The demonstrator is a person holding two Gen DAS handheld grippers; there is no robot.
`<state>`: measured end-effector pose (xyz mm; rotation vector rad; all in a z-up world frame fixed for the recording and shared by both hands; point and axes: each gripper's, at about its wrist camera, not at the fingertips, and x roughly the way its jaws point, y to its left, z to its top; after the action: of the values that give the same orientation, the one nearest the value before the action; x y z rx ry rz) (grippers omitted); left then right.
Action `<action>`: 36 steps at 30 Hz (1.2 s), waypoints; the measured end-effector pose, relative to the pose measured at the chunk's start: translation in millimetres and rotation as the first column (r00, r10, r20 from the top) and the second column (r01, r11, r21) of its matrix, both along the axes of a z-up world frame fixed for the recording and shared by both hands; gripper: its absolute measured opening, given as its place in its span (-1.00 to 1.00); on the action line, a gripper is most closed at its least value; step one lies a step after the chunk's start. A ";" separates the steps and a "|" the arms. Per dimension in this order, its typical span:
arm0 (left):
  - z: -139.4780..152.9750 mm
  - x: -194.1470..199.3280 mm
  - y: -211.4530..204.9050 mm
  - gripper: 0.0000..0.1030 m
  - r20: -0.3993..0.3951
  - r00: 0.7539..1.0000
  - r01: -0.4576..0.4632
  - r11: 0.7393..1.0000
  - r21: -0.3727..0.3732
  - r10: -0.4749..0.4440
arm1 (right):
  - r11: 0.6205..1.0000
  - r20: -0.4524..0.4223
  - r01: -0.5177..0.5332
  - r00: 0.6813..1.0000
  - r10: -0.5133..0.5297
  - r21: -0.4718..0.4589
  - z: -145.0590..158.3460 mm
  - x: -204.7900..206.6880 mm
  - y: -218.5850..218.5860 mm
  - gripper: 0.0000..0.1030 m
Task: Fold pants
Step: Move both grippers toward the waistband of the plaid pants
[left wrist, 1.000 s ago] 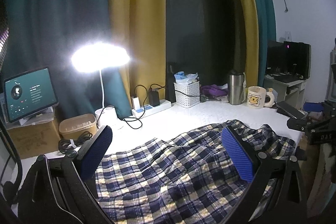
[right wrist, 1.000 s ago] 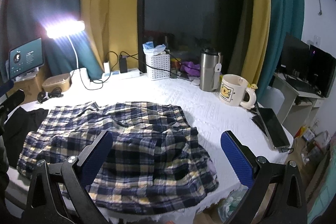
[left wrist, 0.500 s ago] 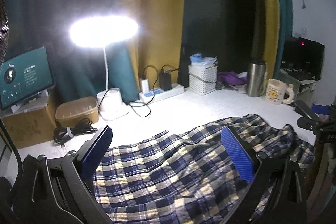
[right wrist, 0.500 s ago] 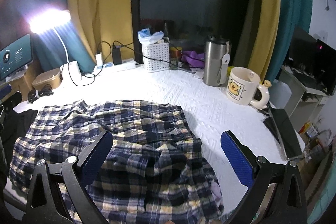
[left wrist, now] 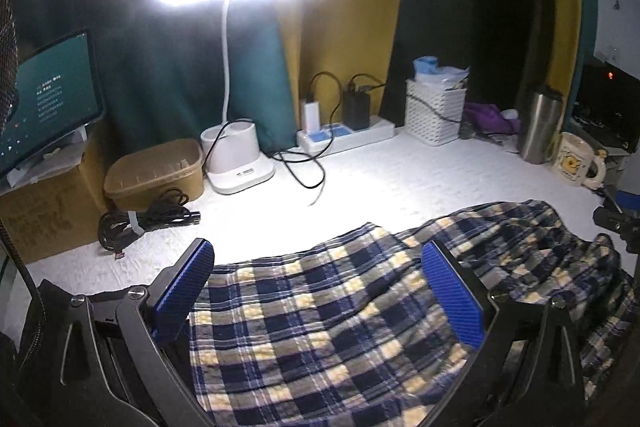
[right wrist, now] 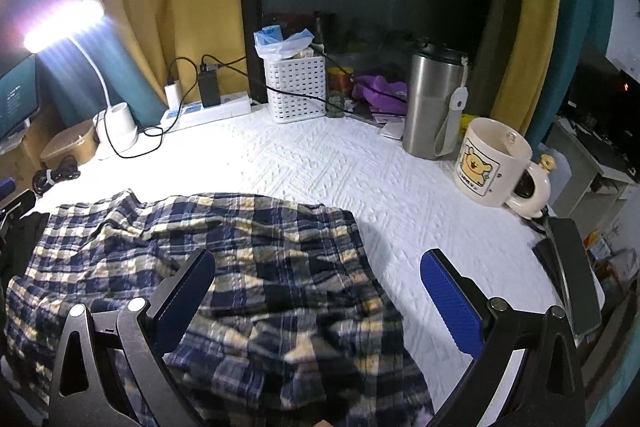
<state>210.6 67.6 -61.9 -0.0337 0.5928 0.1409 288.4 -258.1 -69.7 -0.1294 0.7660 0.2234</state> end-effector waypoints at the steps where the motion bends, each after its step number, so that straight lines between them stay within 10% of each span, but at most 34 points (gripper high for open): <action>1: -1.8 4.2 3.9 0.99 -0.006 1.000 -0.006 1.000 0.000 0.006 | 1.000 -0.004 -0.001 1.000 0.001 -0.001 -1.1 3.5 1.3 0.99; 36: -93.2 72.7 83.8 0.96 -0.350 0.934 -0.116 0.988 -0.105 0.072 | 0.996 -0.221 -0.078 0.972 0.085 0.040 -81.4 120.6 15.0 0.80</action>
<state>283.3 151.4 -155.1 -0.1607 0.9519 0.2053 408.9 -243.1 -151.1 -0.1075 0.9809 0.3314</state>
